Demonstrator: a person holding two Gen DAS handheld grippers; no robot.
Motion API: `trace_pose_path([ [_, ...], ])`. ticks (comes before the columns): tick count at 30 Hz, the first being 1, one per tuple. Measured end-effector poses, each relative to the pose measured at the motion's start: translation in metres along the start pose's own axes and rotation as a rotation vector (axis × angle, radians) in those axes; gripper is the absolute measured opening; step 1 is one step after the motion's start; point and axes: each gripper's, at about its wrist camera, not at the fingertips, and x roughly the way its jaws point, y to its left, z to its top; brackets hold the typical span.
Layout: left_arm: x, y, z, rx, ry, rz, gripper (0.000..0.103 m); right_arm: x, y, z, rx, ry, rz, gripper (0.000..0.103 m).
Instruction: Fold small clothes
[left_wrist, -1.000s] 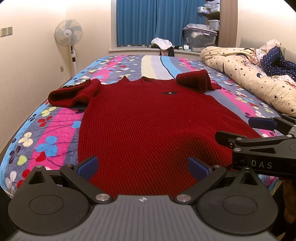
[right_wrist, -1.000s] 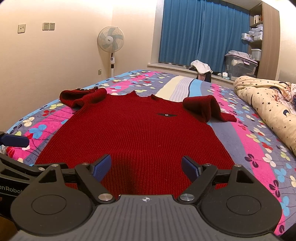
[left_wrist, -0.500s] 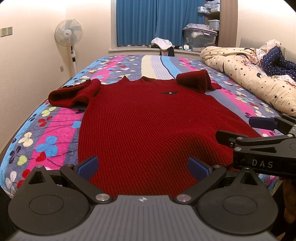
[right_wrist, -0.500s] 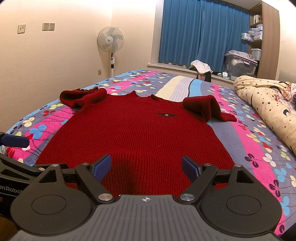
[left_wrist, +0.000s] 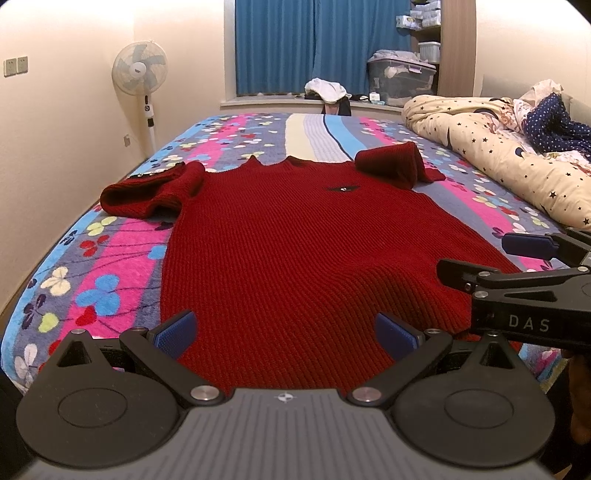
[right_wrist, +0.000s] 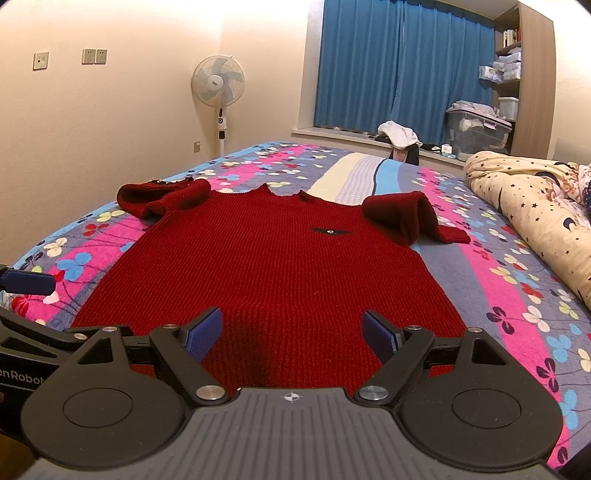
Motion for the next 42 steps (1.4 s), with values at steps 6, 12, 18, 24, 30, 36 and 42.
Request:
trace_pose_path([
  [6, -0.005, 0.002, 0.003, 0.02, -0.045, 0.036, 0.102, -0.002, -0.002, 0.001, 0.016, -0.019, -0.017, 0.084],
  [12, -0.006, 0.008, 0.011, -0.02, -0.001, 0.014, 0.102, -0.007, -0.007, 0.006, 0.05, -0.044, -0.024, 0.084],
  [18, -0.01, 0.026, 0.036, -0.044, -0.048, 0.007, 0.102, -0.011, -0.017, 0.016, 0.128, -0.079, -0.02, 0.071],
  [24, -0.005, 0.049, 0.083, -0.021, -0.141, 0.01, 0.089, -0.014, -0.043, 0.042, 0.197, -0.147, -0.009, 0.066],
  [30, 0.017, 0.076, 0.143, 0.023, -0.216, 0.024, 0.068, -0.004, -0.08, 0.082, 0.184, -0.234, -0.023, 0.066],
  [36, 0.068, 0.111, 0.189, 0.044, -0.224, 0.07, 0.05, 0.027, -0.125, 0.123, 0.176, -0.282, -0.072, 0.066],
  [42, 0.15, 0.152, 0.211, -0.025, -0.147, 0.078, 0.032, 0.079, -0.146, 0.147, 0.158, -0.265, -0.097, 0.066],
])
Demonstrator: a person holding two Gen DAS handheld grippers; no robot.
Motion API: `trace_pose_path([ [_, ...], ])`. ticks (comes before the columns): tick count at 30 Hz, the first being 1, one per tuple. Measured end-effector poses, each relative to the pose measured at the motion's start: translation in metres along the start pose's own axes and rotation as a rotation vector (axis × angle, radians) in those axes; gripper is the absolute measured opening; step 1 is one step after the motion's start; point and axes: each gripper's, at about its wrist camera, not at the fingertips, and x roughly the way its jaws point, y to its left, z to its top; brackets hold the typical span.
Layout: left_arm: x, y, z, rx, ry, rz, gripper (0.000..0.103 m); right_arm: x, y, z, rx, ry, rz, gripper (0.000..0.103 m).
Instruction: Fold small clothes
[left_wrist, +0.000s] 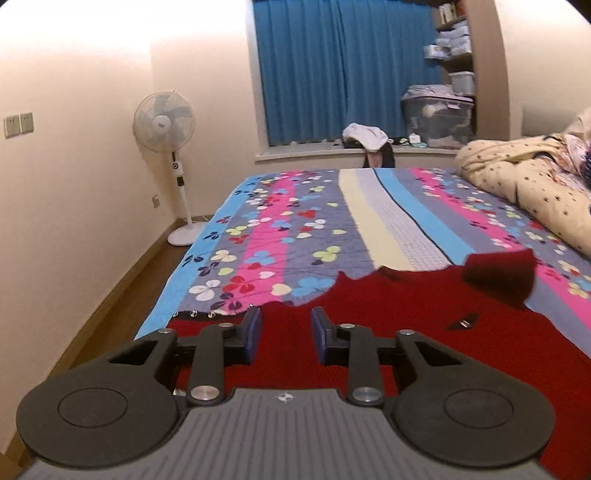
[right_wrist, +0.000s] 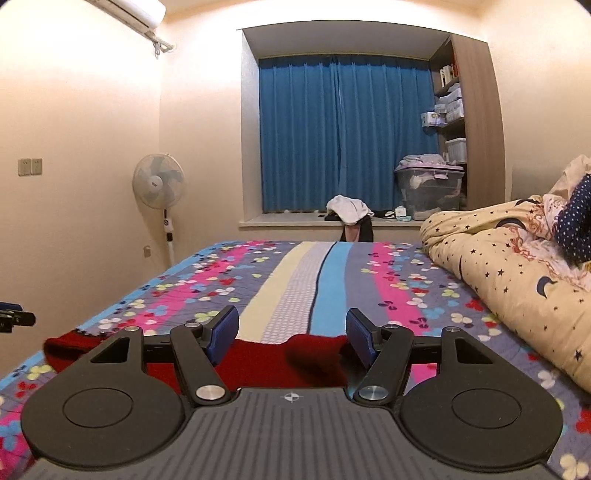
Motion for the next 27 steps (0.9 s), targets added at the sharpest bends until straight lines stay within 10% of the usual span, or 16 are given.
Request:
trace_pose_path([
  [10, 0.097, 0.078, -0.024, -0.214, 0.12, 0.09, 0.029, 0.096, 0.007, 0.0, 0.05, 0.052, 0.018, 0.065],
  [15, 0.121, 0.139, -0.029, -0.396, 0.173, 0.182, 0.028, 0.132, 0.014, -0.02, 0.124, 0.12, 0.052, 0.021],
  [22, 0.134, 0.164, -0.035, -0.468, 0.253, 0.176, 0.029, 0.165, 0.036, -0.033, 0.133, 0.161, 0.095, 0.02],
  [27, 0.156, 0.157, -0.037, -0.542, 0.289, 0.074, 0.059, 0.185, 0.06, -0.043, 0.122, 0.197, 0.133, 0.023],
])
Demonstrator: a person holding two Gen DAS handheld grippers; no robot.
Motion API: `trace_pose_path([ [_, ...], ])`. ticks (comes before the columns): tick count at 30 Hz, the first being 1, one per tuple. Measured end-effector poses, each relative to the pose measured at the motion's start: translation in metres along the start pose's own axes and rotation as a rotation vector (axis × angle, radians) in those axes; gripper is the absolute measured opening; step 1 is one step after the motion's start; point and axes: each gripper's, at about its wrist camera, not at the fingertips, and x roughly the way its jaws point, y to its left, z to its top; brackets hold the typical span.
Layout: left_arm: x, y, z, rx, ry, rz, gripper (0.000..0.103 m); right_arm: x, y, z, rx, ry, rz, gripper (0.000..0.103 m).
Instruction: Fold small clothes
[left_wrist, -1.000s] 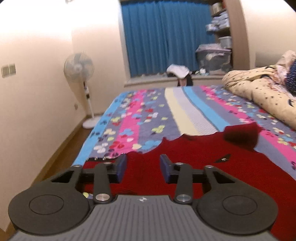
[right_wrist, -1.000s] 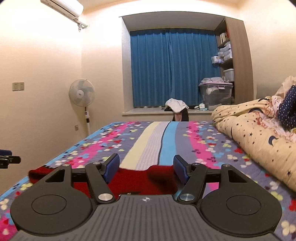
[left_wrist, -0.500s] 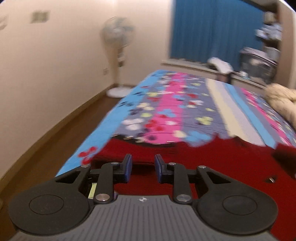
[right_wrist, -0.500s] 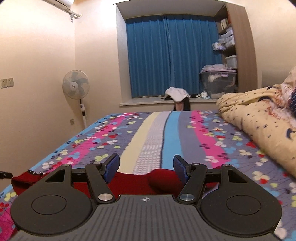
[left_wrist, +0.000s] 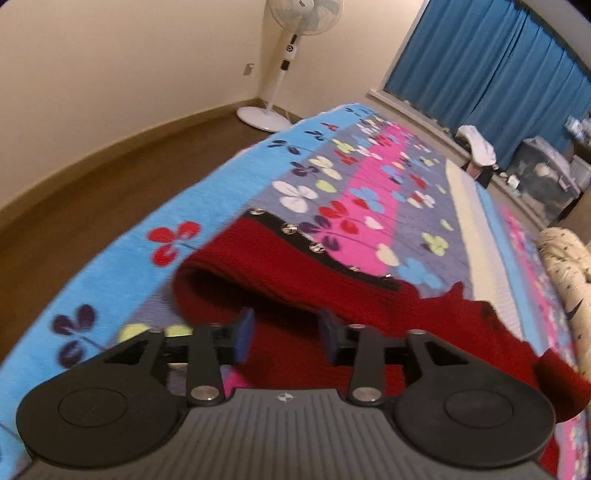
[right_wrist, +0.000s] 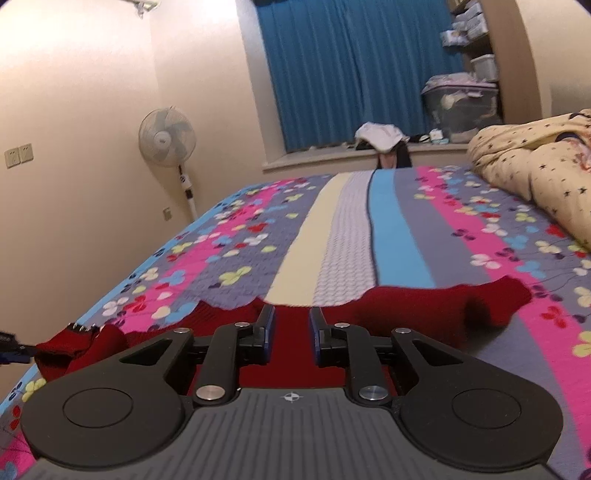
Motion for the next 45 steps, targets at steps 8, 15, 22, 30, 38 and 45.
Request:
trace_pose_path([
  [8, 0.035, -0.003, 0.001, -0.124, 0.03, -0.046, 0.081, 0.007, 0.017, -0.011, 0.024, 0.065, 0.067, 0.037],
  [15, 0.046, -0.007, 0.003, -0.132, 0.025, -0.049, 0.077, 0.008, 0.031, -0.019, -0.051, 0.074, 0.071, 0.046],
  [22, 0.052, -0.01, 0.001, -0.109, 0.046, -0.072, 0.014, 0.005, 0.035, -0.026, -0.091, 0.101, 0.067, 0.046],
  [30, -0.001, -0.045, -0.007, -0.084, -0.07, -0.157, 0.008, -0.03, 0.041, -0.019, -0.027, 0.097, 0.077, 0.046],
  [38, -0.044, -0.121, -0.05, 0.04, -0.031, -0.381, 0.008, -0.049, 0.052, -0.008, 0.082, 0.061, 0.064, 0.032],
  [45, -0.016, -0.185, -0.096, 0.217, 0.22, -0.487, 0.009, -0.014, 0.037, -0.01, 0.201, 0.159, 0.044, 0.033],
])
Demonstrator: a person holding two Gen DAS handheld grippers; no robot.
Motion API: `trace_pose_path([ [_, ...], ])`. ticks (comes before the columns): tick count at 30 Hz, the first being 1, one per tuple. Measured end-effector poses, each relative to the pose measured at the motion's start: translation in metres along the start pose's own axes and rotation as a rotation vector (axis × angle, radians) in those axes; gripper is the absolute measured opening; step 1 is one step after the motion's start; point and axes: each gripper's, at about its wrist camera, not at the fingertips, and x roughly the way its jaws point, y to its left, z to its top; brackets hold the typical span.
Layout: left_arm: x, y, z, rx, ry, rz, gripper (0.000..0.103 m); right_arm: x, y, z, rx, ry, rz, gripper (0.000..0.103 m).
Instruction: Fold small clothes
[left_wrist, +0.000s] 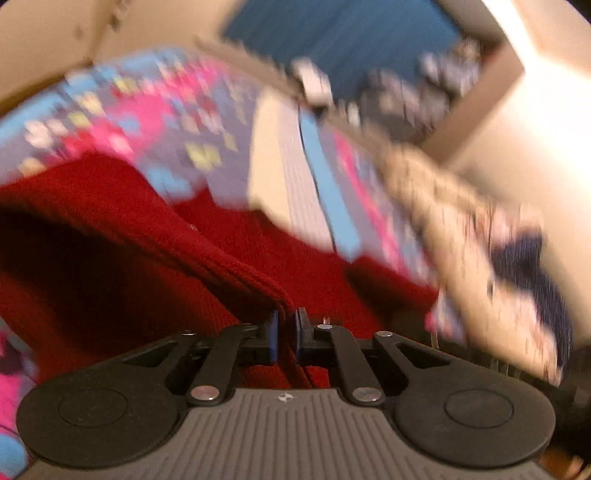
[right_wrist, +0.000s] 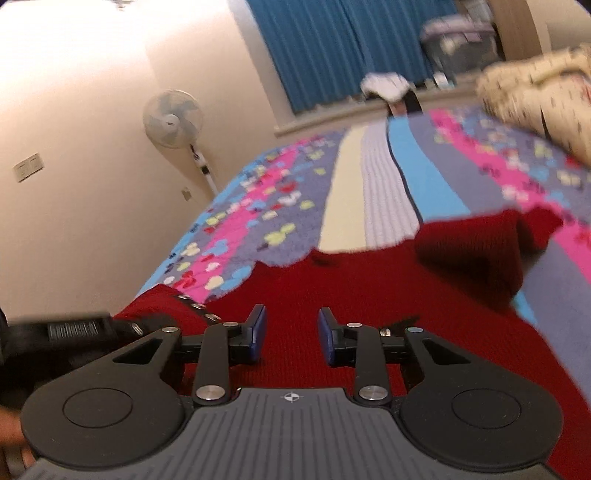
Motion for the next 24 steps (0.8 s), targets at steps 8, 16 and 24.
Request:
trace_pose_path([
  [8, -0.001, 0.0, 0.02, 0.157, 0.101, 0.184, 0.016, 0.036, -0.019, 0.001, 0.113, 0.134, -0.056, 0.034],
  [16, -0.035, 0.053, 0.06, -0.005, -0.095, 0.373, 0.027, 0.081, -0.019, -0.045, 0.215, 0.396, 0.02, 0.034],
  [24, -0.062, 0.087, 0.086, -0.103, -0.204, 0.612, 0.027, 0.095, 0.013, -0.054, 0.03, 0.369, -0.03, 0.015],
])
